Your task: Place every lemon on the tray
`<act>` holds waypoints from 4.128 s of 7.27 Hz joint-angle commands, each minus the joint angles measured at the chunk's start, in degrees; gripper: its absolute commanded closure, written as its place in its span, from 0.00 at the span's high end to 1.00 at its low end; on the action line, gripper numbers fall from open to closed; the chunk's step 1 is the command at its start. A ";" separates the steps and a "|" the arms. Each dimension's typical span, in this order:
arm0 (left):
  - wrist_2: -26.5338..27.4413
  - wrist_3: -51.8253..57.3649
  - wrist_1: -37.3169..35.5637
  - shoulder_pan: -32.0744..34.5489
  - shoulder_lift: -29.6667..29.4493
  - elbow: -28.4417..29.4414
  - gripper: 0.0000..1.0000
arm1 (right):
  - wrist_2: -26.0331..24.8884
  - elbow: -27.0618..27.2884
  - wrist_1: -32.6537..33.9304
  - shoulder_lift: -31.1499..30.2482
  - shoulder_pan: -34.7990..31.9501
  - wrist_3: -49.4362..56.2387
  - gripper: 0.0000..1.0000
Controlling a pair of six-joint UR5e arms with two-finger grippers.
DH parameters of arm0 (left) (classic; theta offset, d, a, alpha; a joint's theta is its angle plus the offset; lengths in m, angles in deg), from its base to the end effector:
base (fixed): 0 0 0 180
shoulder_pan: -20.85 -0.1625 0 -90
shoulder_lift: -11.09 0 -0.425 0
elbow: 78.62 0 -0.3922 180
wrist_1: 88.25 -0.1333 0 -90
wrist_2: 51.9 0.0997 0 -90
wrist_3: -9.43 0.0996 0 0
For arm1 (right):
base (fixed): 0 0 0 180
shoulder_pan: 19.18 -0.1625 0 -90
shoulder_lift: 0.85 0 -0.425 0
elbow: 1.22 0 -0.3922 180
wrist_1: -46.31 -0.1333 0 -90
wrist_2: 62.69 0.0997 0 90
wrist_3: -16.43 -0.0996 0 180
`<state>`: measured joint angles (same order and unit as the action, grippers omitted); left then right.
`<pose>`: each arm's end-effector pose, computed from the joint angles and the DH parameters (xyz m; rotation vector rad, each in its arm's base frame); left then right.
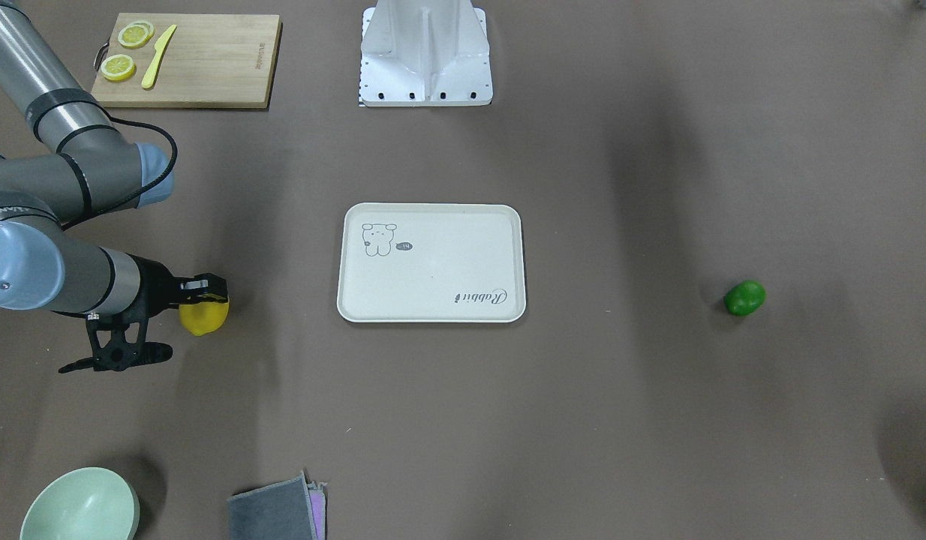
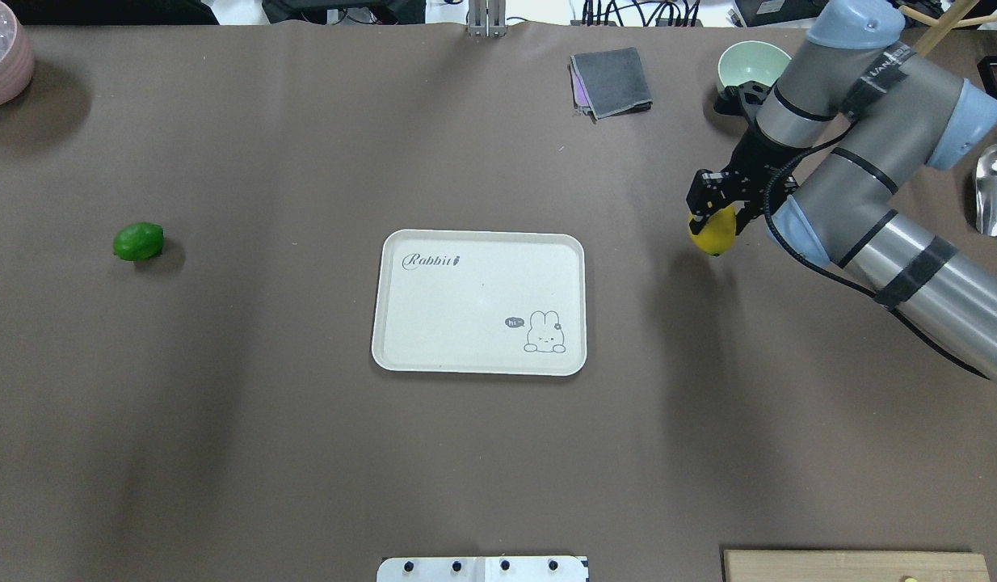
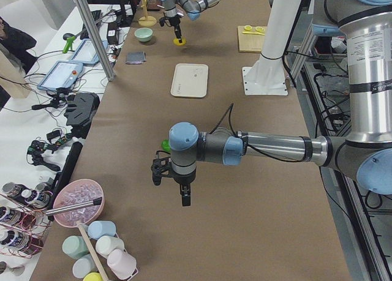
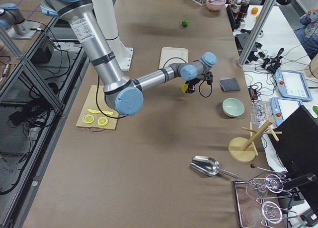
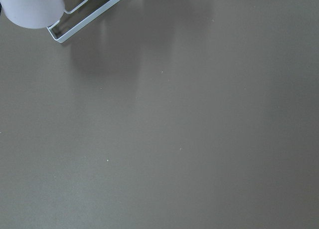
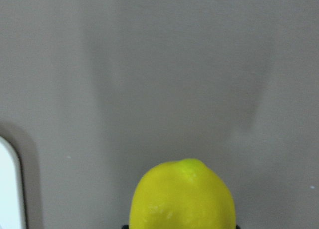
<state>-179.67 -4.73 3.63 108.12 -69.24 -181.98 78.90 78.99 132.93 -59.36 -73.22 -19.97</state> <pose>-0.0519 -0.4298 0.6249 -0.0041 0.6660 -0.1600 -0.3681 -0.6014 0.3937 -0.1938 -0.9553 -0.1899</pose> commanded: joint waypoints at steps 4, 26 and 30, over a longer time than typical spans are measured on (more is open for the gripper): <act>0.06 -0.17 1.45 0.00 0.00 0.08 0.98 | 1.50 -1.10 0.13 9.46 9.37 -10.45 0.14; 1.03 -0.44 6.46 -27.59 -27.16 16.96 0.98 | 0.62 3.20 -6.28 -1.32 -3.15 -3.19 1.00; 1.21 3.34 11.11 -32.68 -25.50 17.57 0.98 | 2.73 3.11 -2.16 -4.04 -11.32 -0.87 1.00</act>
<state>-178.59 -1.95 13.19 77.09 -95.83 -164.65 81.46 82.07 129.58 -62.03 -81.73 -21.12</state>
